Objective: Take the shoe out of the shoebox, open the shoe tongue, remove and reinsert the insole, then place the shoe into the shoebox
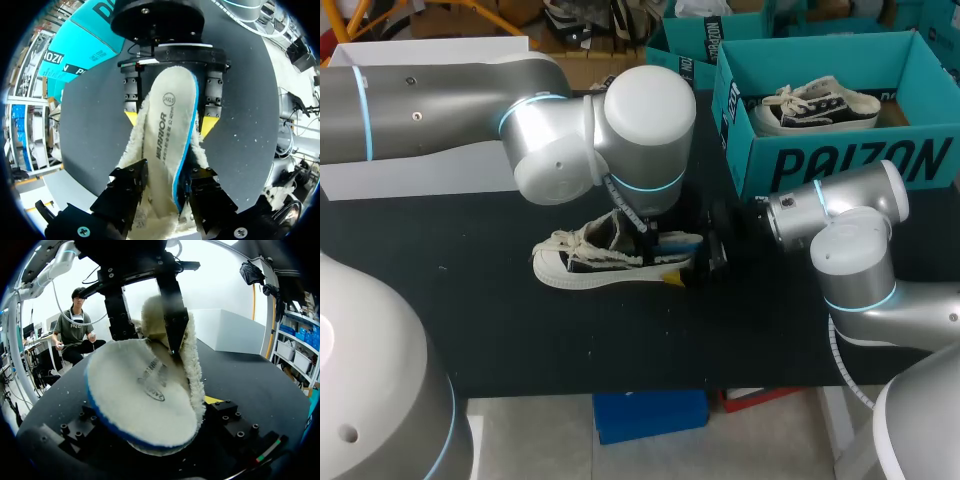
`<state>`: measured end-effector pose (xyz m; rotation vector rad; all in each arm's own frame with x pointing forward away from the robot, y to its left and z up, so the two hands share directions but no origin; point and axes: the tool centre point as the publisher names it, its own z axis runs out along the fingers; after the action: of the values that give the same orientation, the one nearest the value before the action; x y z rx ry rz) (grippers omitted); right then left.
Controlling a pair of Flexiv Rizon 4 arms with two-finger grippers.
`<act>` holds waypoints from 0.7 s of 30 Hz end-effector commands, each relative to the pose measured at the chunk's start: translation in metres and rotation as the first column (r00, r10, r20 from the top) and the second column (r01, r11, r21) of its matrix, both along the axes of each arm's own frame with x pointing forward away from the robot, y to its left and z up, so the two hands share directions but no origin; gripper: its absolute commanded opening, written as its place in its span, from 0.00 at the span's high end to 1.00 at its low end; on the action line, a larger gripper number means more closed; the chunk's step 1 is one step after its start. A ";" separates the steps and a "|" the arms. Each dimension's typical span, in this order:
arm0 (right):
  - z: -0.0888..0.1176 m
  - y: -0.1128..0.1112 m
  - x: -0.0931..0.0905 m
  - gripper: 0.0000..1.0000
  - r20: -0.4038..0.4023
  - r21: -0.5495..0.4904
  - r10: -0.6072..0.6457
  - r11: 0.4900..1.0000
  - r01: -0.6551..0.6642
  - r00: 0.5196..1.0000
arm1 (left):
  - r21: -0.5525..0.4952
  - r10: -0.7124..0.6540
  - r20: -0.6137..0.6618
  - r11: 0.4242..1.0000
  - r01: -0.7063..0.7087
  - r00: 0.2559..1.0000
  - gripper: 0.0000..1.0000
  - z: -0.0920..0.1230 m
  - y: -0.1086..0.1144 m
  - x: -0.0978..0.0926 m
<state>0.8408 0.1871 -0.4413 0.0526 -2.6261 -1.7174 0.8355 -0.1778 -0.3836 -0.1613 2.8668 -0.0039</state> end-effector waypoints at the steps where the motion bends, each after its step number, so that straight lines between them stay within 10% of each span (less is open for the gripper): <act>1: -0.002 0.000 0.000 1.00 0.000 -0.001 -0.001 1.000 0.001 1.000 | -0.013 -0.038 0.007 0.999 0.038 0.999 0.66 0.001 -0.010 0.000; 11: -0.002 0.000 0.000 1.00 0.000 -0.001 -0.001 1.000 0.001 1.000 | -0.027 -0.090 0.000 0.996 0.090 0.996 0.70 -0.006 -0.032 0.000; 21: -0.002 0.000 0.000 1.00 0.000 -0.001 -0.001 1.000 0.001 1.000 | -0.043 -0.108 0.003 0.993 0.108 0.994 1.00 -0.007 -0.039 0.001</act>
<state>0.8409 0.1868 -0.4415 0.0518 -2.6261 -1.7171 0.8355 -0.2158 -0.3877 -0.0200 2.8690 -0.0831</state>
